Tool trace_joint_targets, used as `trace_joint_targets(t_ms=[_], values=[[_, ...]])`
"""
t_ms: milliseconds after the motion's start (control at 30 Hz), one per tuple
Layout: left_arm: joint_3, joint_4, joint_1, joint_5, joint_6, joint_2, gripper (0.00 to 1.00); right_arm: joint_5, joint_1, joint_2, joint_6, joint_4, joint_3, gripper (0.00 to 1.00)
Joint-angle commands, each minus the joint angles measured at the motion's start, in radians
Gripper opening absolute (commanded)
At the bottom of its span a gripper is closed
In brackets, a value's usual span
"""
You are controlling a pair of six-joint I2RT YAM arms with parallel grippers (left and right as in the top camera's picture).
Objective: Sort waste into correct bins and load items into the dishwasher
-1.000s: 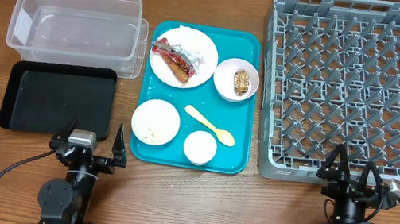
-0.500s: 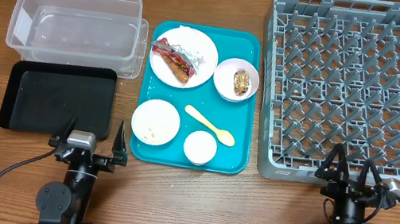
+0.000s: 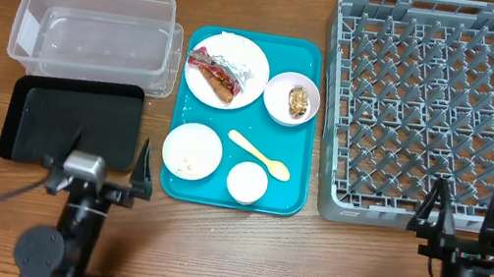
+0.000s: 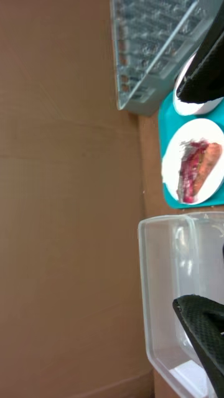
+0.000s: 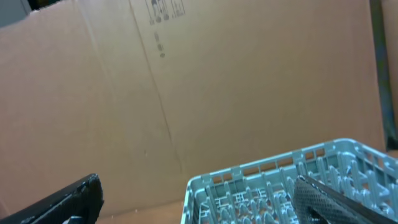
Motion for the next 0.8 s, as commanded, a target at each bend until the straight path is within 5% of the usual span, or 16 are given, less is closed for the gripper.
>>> trace_joint_targets(t_ms=[0, 200, 367, 533, 767], values=[[0.165, -0.059, 0.005, 0.062, 0.11, 0.172, 1.0, -0.024, 0.001, 0.097, -0.081, -0.081, 0.148, 1.0], [0.52, -0.268, 0.004, 0.095, 0.122, 0.515, 1.0, -0.024, 0.001, 0.303, -0.116, -0.271, 0.403, 1.0], [0.949, -0.61, -0.045, 0.101, 0.131, 0.895, 1.0, -0.055, 0.001, 0.539, -0.116, -0.497, 0.65, 1.0], [1.431, -0.965, -0.286, -0.204, 0.165, 1.312, 1.0, -0.056, 0.001, 0.811, -0.116, -0.745, 0.903, 1.0], [1.564, -0.97, -0.464, -0.165, 0.153, 1.591, 1.0, -0.057, 0.0, 0.915, -0.115, -0.826, 0.91, 1.0]])
